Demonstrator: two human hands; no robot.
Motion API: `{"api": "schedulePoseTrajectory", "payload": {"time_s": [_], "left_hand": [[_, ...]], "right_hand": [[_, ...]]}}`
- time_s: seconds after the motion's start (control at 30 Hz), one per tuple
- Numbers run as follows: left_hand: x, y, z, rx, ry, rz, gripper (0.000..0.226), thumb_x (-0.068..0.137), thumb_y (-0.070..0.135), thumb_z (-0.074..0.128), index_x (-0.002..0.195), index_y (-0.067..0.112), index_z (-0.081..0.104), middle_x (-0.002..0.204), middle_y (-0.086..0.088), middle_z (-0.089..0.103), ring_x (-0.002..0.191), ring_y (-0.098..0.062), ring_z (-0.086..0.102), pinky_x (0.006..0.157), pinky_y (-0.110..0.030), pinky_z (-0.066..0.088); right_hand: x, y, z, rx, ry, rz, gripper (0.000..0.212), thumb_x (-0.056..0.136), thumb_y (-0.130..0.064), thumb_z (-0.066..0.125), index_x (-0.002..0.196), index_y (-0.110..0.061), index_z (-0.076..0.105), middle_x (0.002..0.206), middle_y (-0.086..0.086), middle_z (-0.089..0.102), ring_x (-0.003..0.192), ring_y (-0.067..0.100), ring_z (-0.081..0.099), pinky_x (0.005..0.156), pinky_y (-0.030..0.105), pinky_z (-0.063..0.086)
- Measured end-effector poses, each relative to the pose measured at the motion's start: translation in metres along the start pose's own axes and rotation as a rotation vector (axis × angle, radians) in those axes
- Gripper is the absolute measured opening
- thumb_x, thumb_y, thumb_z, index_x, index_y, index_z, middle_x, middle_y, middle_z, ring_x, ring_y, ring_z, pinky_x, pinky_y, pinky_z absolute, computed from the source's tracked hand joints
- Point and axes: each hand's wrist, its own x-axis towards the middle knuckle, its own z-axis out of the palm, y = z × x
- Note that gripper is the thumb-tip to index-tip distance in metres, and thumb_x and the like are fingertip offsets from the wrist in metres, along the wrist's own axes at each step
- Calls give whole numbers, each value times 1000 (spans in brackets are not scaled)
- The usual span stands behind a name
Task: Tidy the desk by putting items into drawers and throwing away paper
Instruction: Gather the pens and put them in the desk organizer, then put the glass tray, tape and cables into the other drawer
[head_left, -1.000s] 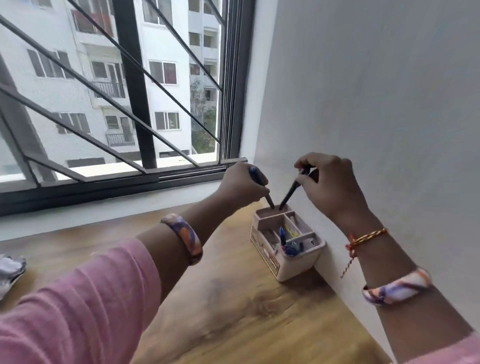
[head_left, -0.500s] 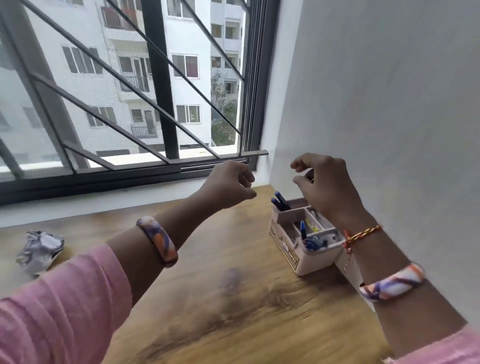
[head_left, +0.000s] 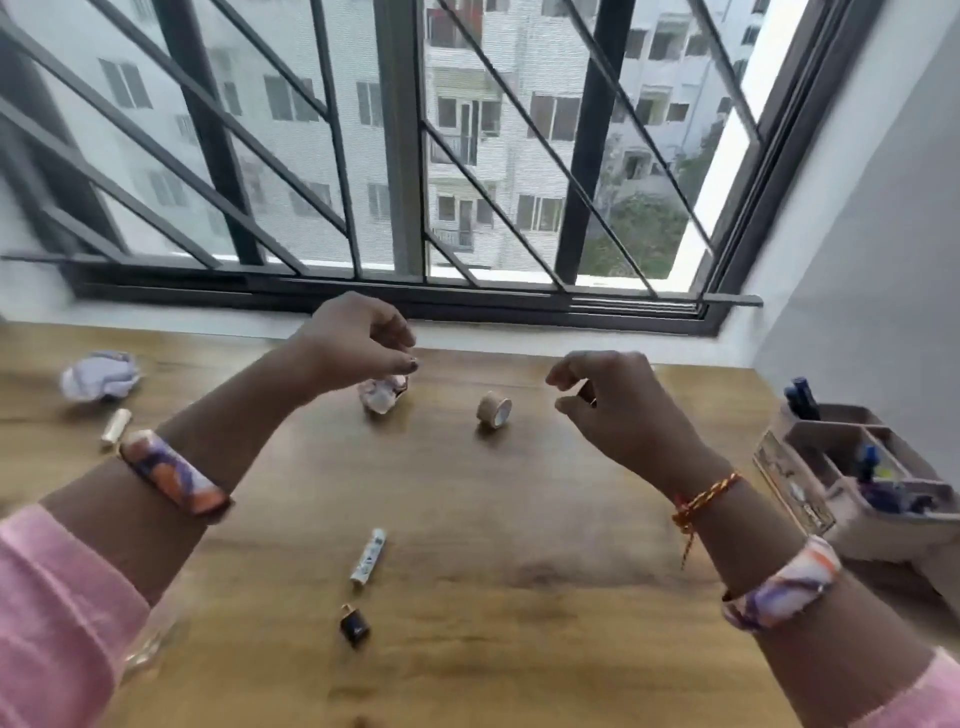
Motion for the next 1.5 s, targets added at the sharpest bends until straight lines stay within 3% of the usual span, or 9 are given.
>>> {"api": "schedulePoseTrajectory", "payload": {"time_s": [0.17,0.33,0.53,0.77,0.83,1.03,1.23,1.37,1.5], "left_hand": [[-48,-62,-50,19,37,-184,15,76,-3,71,89,1,66,80,-12,65,67,-17,58,50,-9,49],[-80,-114,-85,52,-6,-308,10,76,1,72,82,6,65,83,-16,64,73,-24,59,70,-36,55],[-99,-176,-124,74,4,-378,12,76,4,73,80,7,62,75,-7,58,67,-18,53,60,-28,49],[-113,-224,-157,170,-31,-365,13,75,9,76,75,11,62,68,1,54,62,-13,50,56,-24,44],[-120,-232,-165,233,-171,-367,12,75,14,76,77,12,63,66,1,56,59,-13,50,51,-21,42],[-150,-244,-156,573,-764,-378,27,65,23,81,72,24,55,64,13,53,58,-5,49,53,-19,37],[-164,-252,-145,685,-595,-214,28,72,36,75,65,28,49,60,16,48,62,-8,49,53,-23,36],[-165,-240,-152,508,-452,-173,26,74,36,73,60,30,51,63,13,55,69,-12,55,64,-28,47],[-164,-214,-150,356,-359,-128,13,74,33,72,82,23,69,81,6,67,81,-16,63,74,-35,52]], "right_hand": [[-1,-56,67,16,-370,-144,31,75,-10,74,104,-13,68,96,3,66,77,11,53,72,21,44],[-14,-97,131,-190,-695,-133,48,74,-20,73,121,-21,59,121,4,58,106,18,53,83,24,40],[-11,-133,166,-210,-714,-23,25,78,-10,65,102,-16,67,112,8,62,102,22,58,82,28,49],[-6,-178,197,-125,-642,-52,27,72,-1,57,91,-12,71,99,7,67,81,16,59,64,18,37],[-1,-199,200,14,-584,-60,23,72,0,59,88,-13,71,90,4,67,63,5,52,56,12,36],[-2,-262,213,232,-728,-177,26,68,4,65,86,-16,68,85,-4,65,64,5,56,60,7,43],[-12,-279,238,-21,-780,-306,29,67,3,64,94,-7,68,96,6,71,74,8,50,66,21,41],[-9,-279,235,-41,-761,-287,25,71,2,63,94,-6,69,94,8,70,75,11,55,62,18,39],[-1,-273,225,-42,-735,-243,24,70,3,63,91,-5,70,89,5,69,70,8,53,58,7,37]]}}
